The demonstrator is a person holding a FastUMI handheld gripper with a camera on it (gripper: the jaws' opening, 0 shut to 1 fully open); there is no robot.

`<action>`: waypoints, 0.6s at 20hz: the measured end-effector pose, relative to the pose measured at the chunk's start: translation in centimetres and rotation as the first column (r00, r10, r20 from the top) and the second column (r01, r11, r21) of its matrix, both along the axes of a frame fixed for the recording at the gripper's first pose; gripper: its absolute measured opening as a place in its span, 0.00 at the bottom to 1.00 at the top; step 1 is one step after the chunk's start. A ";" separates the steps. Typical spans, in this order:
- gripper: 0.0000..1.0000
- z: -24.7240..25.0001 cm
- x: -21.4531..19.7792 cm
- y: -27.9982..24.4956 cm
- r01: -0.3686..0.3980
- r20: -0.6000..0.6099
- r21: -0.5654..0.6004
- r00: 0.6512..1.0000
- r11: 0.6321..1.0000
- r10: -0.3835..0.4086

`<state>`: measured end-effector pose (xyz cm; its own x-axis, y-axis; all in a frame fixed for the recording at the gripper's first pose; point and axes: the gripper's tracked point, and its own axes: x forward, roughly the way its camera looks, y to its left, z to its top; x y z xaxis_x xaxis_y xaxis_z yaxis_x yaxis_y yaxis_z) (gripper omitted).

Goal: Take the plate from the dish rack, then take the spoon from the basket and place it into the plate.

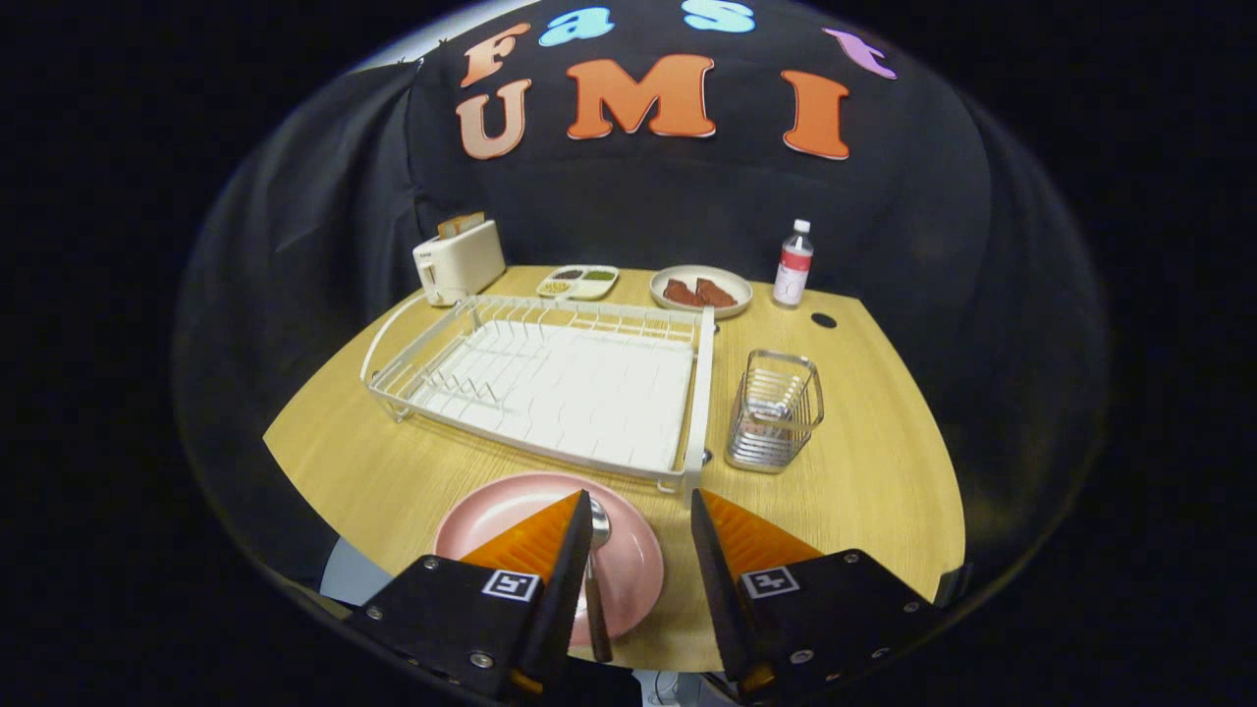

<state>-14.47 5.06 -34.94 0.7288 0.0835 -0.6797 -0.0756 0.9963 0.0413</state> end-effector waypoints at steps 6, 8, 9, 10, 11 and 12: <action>0.81 9.8 5.0 -0.7 0.029 0.228 0.027 0.973 0.999 -0.035; 0.83 12.9 6.0 -1.3 0.036 0.286 0.026 0.957 0.999 -0.042; 0.83 14.4 6.5 -1.6 0.040 0.318 0.026 0.947 0.999 -0.046; 0.84 15.8 6.8 -2.0 0.046 0.350 0.024 0.935 0.999 -0.051; 0.84 17.2 7.2 -2.3 0.051 0.382 0.019 0.923 0.999 -0.054; 0.87 18.6 7.4 -2.7 0.058 0.412 0.013 0.909 0.998 -0.058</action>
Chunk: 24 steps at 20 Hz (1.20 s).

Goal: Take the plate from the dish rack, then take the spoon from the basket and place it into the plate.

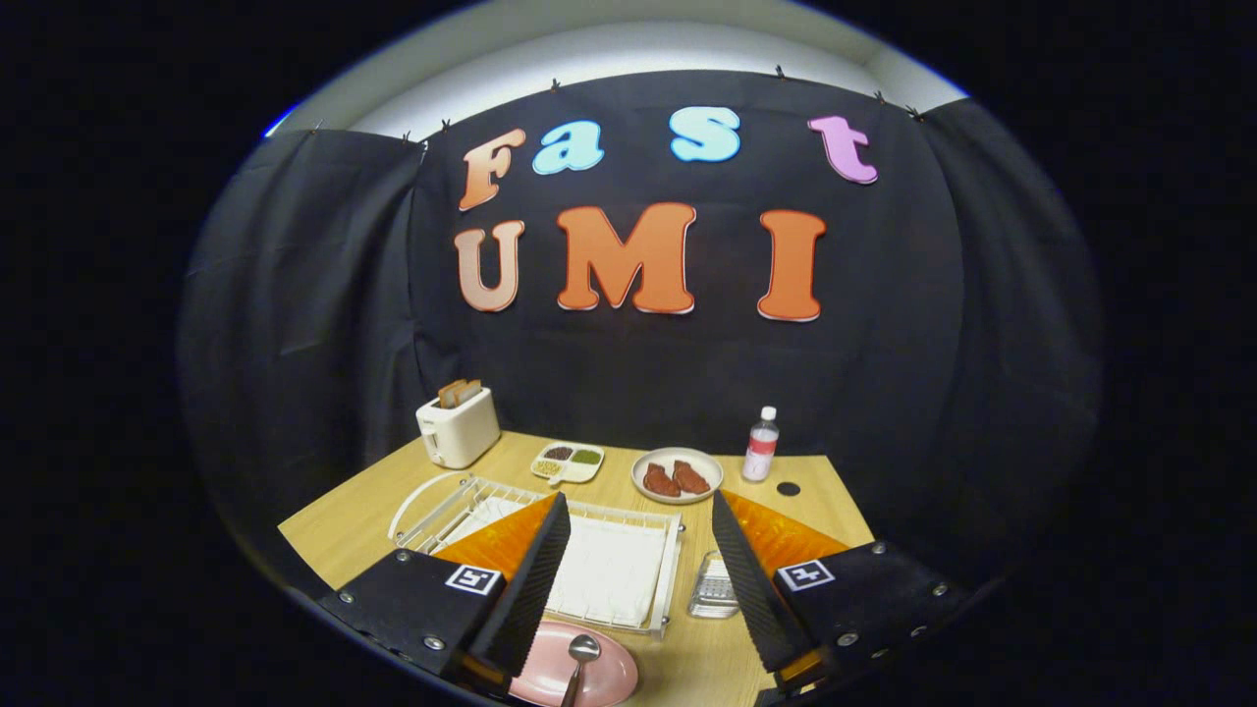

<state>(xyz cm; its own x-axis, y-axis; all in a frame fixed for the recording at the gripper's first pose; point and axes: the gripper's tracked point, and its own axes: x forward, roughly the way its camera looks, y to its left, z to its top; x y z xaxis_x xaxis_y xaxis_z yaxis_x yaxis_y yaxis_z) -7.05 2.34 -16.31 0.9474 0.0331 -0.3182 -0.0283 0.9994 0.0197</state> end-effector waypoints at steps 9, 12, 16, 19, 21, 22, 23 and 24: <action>0.89 7.8 0.7 -1.2 0.033 0.192 -0.038 0.981 0.999 -0.025; 0.89 9.6 0.7 -1.2 0.036 0.240 -0.043 0.970 0.998 -0.025; 0.89 11.2 0.6 -1.2 0.036 0.280 -0.061 0.960 0.997 -0.018; 0.90 11.9 0.8 -1.4 0.044 0.289 -0.063 0.957 0.997 -0.024; 0.90 12.2 0.9 -1.5 0.041 0.288 -0.056 0.957 0.998 -0.023; 0.90 12.4 1.0 -1.5 0.041 0.290 -0.060 0.957 0.997 -0.022; 0.90 12.8 1.1 -1.7 0.043 0.295 -0.070 0.955 0.997 -0.020; 0.90 13.1 1.3 -1.7 0.041 0.299 -0.082 0.954 0.996 -0.015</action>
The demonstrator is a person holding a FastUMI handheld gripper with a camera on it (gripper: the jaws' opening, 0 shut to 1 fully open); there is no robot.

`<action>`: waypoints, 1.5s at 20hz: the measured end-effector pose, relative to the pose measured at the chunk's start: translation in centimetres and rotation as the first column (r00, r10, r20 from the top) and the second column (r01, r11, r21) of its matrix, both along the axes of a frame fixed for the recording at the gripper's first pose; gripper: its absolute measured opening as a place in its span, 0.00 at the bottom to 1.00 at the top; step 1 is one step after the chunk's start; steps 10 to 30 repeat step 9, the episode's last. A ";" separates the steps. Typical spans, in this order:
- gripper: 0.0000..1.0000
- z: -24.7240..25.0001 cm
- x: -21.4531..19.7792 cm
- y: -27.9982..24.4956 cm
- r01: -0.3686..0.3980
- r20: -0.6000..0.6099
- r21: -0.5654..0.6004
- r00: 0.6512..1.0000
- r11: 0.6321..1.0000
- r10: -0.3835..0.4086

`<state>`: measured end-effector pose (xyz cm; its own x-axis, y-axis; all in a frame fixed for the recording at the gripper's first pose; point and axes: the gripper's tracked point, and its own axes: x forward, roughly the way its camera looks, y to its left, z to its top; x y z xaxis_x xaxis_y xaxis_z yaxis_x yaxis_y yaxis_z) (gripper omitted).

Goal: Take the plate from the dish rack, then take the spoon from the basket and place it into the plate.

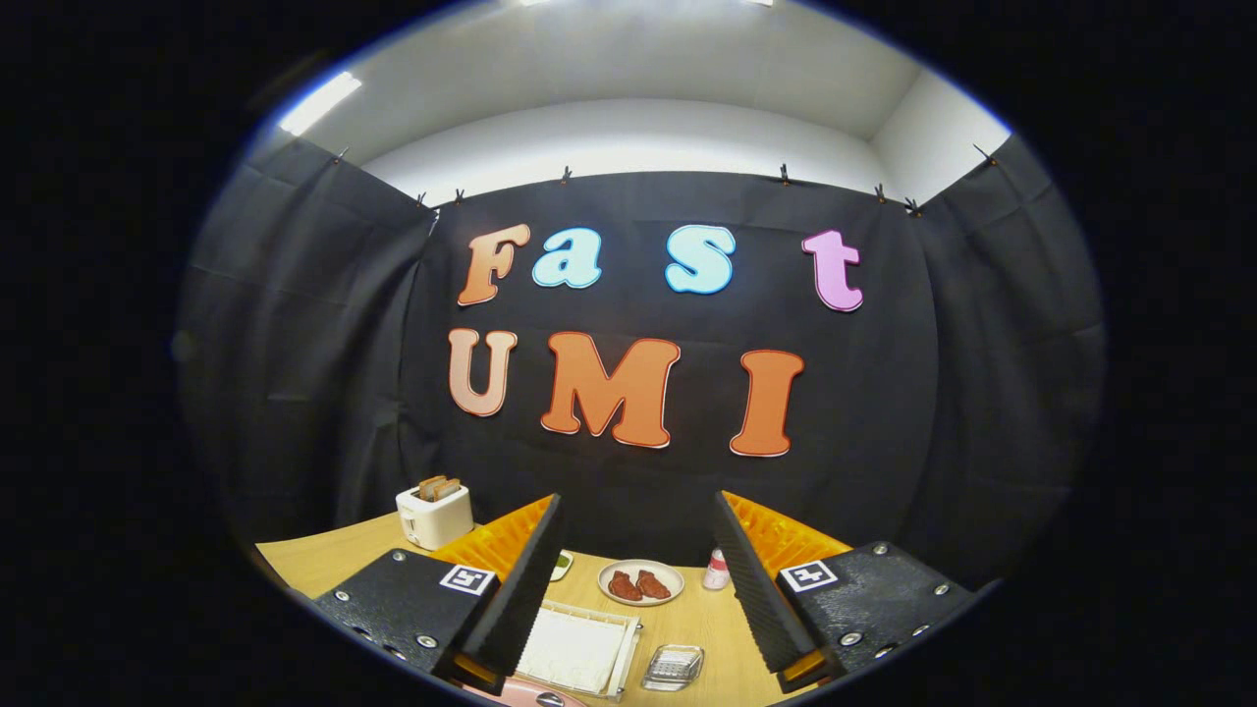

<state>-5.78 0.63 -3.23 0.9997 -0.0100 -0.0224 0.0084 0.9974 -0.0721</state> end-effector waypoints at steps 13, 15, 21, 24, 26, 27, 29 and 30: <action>0.91 1.5 1.8 1.7 -0.051 0.004 -0.049 0.999 0.997 0.051; 0.91 1.5 1.8 1.7 -0.051 0.004 -0.049 0.999 0.997 0.051; 0.91 1.5 1.8 1.7 -0.051 0.004 -0.049 0.999 0.997 0.051; 0.91 1.5 1.8 1.7 -0.051 0.004 -0.049 0.999 0.997 0.051; 0.91 1.5 1.8 1.7 -0.051 0.004 -0.049 0.999 0.997 0.051; 0.91 1.5 1.8 1.7 -0.051 0.004 -0.049 0.999 0.997 0.051; 0.91 1.5 1.8 1.7 -0.051 0.004 -0.049 0.999 0.997 0.051; 0.91 1.5 1.8 1.7 -0.051 0.004 -0.049 0.999 0.997 0.051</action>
